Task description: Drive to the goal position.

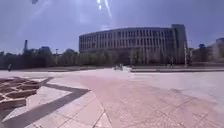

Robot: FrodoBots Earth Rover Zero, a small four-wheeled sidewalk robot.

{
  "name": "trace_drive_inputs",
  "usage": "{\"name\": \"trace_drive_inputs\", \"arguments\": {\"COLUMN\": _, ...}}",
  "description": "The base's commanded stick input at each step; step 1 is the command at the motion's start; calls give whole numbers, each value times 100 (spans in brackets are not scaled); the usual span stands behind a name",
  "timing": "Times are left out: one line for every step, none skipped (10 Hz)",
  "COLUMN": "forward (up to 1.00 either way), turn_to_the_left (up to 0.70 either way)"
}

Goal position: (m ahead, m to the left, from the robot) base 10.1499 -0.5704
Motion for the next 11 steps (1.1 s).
{"name": "trace_drive_inputs", "arguments": {"forward": 76, "turn_to_the_left": 0}}
{"name": "trace_drive_inputs", "arguments": {"forward": 76, "turn_to_the_left": 0}}
{"name": "trace_drive_inputs", "arguments": {"forward": 76, "turn_to_the_left": 0}}
{"name": "trace_drive_inputs", "arguments": {"forward": 76, "turn_to_the_left": 0}}
{"name": "trace_drive_inputs", "arguments": {"forward": 76, "turn_to_the_left": 0}}
{"name": "trace_drive_inputs", "arguments": {"forward": 76, "turn_to_the_left": 0}}
{"name": "trace_drive_inputs", "arguments": {"forward": 76, "turn_to_the_left": 28}}
{"name": "trace_drive_inputs", "arguments": {"forward": 76, "turn_to_the_left": 38}}
{"name": "trace_drive_inputs", "arguments": {"forward": 76, "turn_to_the_left": 11}}
{"name": "trace_drive_inputs", "arguments": {"forward": 76, "turn_to_the_left": 0}}
{"name": "trace_drive_inputs", "arguments": {"forward": 76, "turn_to_the_left": 0}}
